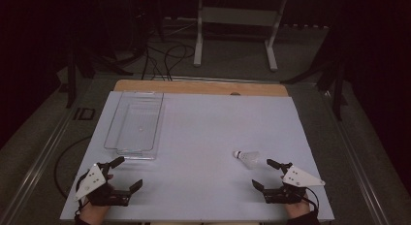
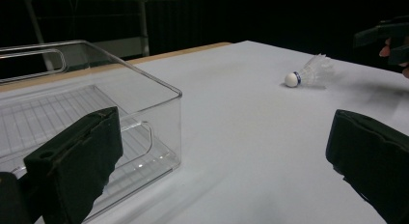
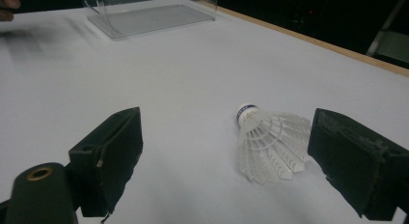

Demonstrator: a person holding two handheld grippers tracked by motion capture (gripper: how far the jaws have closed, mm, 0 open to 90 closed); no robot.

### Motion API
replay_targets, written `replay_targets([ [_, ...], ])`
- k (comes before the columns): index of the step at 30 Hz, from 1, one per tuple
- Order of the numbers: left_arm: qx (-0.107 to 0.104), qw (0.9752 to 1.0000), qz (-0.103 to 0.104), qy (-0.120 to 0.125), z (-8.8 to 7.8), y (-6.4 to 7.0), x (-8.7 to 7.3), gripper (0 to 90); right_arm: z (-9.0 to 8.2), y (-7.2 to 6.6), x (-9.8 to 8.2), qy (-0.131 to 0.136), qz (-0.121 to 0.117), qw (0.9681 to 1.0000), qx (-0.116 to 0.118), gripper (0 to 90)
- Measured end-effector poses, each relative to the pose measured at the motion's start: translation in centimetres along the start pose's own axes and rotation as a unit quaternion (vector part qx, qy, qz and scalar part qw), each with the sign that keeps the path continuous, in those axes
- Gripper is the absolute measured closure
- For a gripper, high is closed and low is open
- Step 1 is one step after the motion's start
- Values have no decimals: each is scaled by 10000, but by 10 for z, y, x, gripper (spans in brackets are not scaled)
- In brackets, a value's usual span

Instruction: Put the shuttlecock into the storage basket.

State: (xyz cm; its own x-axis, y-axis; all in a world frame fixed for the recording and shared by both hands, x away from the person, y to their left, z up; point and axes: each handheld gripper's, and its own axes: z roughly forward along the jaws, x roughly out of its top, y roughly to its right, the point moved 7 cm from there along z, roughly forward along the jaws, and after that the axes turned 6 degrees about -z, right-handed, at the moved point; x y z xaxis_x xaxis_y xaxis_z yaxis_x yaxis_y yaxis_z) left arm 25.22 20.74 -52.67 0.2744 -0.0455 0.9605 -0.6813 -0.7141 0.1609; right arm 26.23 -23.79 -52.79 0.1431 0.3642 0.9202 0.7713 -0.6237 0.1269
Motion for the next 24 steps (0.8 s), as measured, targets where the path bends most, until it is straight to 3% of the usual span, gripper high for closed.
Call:
replay_targets([
  [8,18,10000,21,-23,0,0,0,1,-1,0,0,-7,12,10000,26,120],
  [14,17,10000,6,-17,0,0,0,2,-2,0,2,56,152,9998,136,120],
  [24,42,10000,6,-20,0,-1,0,2,-8,4,7,108,158,9998,-3,120],
])
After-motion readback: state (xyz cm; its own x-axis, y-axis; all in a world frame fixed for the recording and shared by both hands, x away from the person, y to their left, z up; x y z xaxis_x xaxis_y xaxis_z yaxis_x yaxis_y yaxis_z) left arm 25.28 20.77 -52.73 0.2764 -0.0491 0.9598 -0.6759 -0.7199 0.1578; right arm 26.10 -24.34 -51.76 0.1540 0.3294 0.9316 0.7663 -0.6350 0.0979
